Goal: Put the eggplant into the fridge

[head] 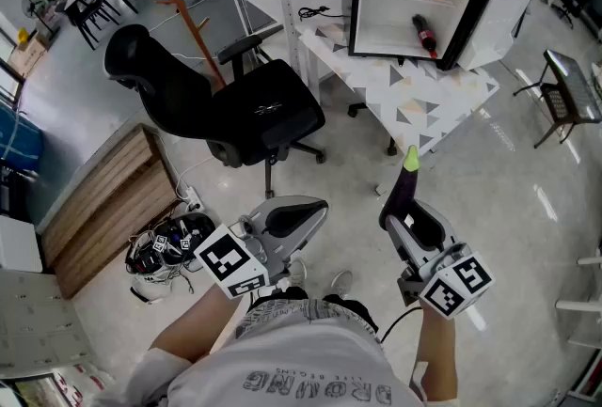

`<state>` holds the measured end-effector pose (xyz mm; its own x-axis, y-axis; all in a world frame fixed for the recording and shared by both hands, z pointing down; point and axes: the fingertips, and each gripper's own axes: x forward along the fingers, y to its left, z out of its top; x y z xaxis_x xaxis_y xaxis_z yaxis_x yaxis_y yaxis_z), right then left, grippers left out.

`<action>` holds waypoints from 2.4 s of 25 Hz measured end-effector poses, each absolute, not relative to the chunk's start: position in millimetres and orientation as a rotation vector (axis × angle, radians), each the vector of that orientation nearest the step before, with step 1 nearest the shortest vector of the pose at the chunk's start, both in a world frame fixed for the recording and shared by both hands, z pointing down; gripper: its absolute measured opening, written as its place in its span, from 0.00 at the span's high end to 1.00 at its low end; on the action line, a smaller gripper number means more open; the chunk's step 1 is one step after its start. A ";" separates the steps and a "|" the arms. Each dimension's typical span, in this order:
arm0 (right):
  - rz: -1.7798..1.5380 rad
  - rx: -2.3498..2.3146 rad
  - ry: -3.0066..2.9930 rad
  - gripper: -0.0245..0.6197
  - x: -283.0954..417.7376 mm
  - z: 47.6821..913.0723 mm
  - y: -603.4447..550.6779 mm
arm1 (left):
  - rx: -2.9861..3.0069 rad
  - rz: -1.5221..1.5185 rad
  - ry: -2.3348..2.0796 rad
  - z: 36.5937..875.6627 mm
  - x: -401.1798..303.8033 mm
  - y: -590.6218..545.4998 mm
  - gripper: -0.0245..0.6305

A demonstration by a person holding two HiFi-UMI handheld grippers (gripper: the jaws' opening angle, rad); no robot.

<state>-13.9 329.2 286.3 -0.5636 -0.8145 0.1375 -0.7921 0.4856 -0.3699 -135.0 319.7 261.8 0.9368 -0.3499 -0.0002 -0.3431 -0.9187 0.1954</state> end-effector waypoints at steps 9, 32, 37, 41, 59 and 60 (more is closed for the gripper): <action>-0.590 -1.457 2.649 0.68 -6.8 282.7 331.2 | 2.902 -0.064 -0.550 260.2 -131.7 322.5 0.95; -0.626 -1.406 2.662 0.68 39.0 299.0 353.8 | 2.896 -0.047 -0.616 272.1 -83.4 349.3 0.95; -0.620 -1.388 2.657 0.68 50.6 299.2 354.4 | 2.909 -0.025 -0.636 273.0 -72.4 355.0 0.95; -0.626 -1.378 2.659 0.68 56.3 300.3 352.5 | 2.913 -0.003 -0.655 274.1 -68.1 354.3 0.95; -0.659 -1.383 2.684 0.68 72.6 319.2 304.5 | 2.873 -0.047 -0.682 293.0 -58.2 301.7 0.95; -0.660 -1.386 2.684 0.68 73.7 320.0 299.1 | 2.873 -0.046 -0.681 293.7 -57.5 296.7 0.95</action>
<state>73.7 299.1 320.0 -0.5974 -0.7882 0.1482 -0.7670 0.5075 -0.3927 -57.5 296.7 293.7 0.8941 -0.4477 0.0132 -0.4418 -0.8768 0.1899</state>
